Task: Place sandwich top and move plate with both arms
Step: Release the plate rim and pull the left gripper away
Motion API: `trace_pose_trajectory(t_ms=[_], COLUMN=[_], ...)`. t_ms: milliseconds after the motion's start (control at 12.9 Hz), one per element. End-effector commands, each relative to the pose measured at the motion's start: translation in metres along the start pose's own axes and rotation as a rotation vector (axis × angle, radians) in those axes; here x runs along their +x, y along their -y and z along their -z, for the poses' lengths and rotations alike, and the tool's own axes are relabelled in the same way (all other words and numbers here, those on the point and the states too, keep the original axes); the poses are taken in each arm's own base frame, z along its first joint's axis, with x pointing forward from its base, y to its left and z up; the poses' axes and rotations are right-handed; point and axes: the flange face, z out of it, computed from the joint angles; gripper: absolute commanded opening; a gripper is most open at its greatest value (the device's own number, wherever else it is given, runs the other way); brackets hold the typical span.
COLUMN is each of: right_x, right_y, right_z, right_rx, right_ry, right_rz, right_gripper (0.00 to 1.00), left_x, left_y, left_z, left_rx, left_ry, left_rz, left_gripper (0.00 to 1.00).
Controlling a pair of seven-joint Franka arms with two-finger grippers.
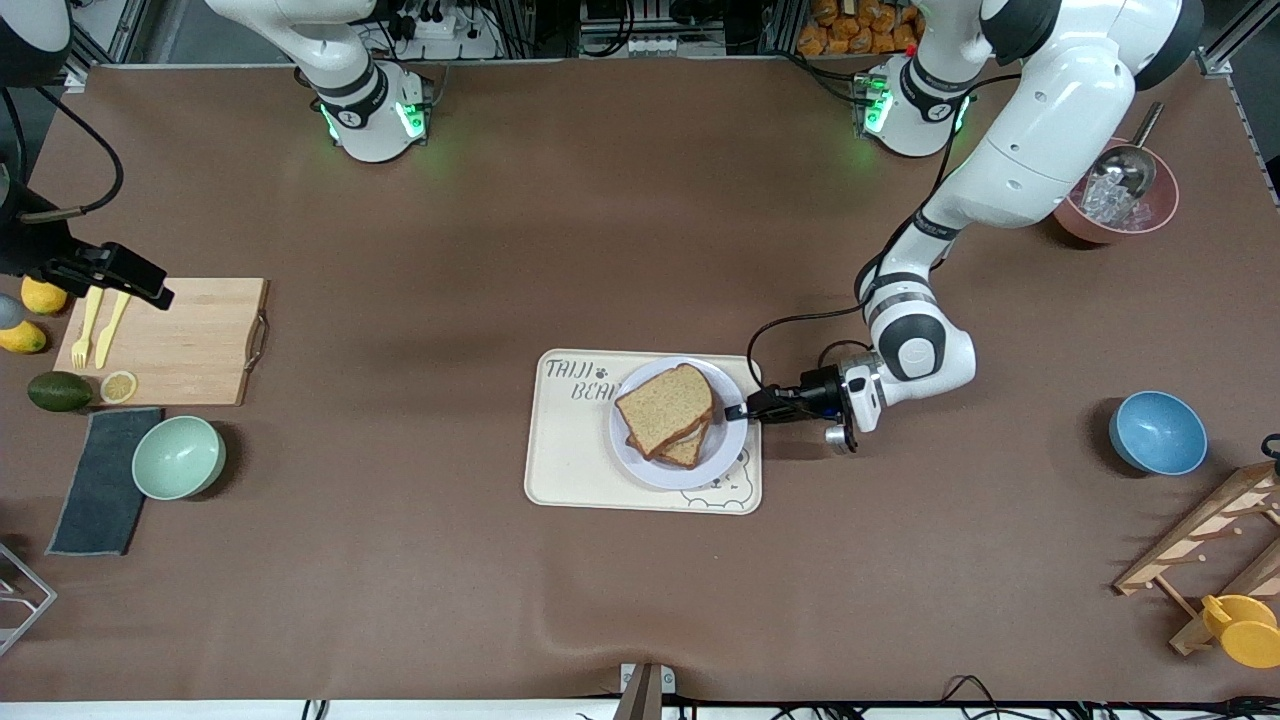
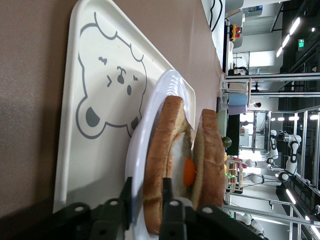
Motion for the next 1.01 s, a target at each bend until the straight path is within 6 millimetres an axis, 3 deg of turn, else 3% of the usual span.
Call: trace_pose_trajectory(t_ms=[0,233,543,776,931], right_x=[0.000,0.001,0.001,0.000,0.000], right_y=[0.000,-0.001,-0.001,0.006,0.006], right_z=[0.003,0.002,0.002,0.002,0.002], right_rx=[-0.003,-0.002,-0.002,-0.002,-0.002], right_ry=[-0.008,-0.006,-0.005,-0.003,-0.005], right_rz=[-0.017,-0.020,-0.020,-0.007,-0.007], right_gripper=[1.00,1.00,1.00,1.00,1.00], left_x=[0.008,0.024,0.045,0.054,0.066], left_y=[0.001,-0.004,-0.053,-0.079,-0.104], left_z=[0.013,0.037,0.062,0.077,0.102], left_rx=[0.009,0.049,0.115,0.147,0.207], left_ry=[-0.004,0.016,0.054,0.054,0.062], left_rz=[-0.005,-0.004,0.051,0.069,0.073], left_gripper=[1.00,1.00,1.00,1.00,1.00])
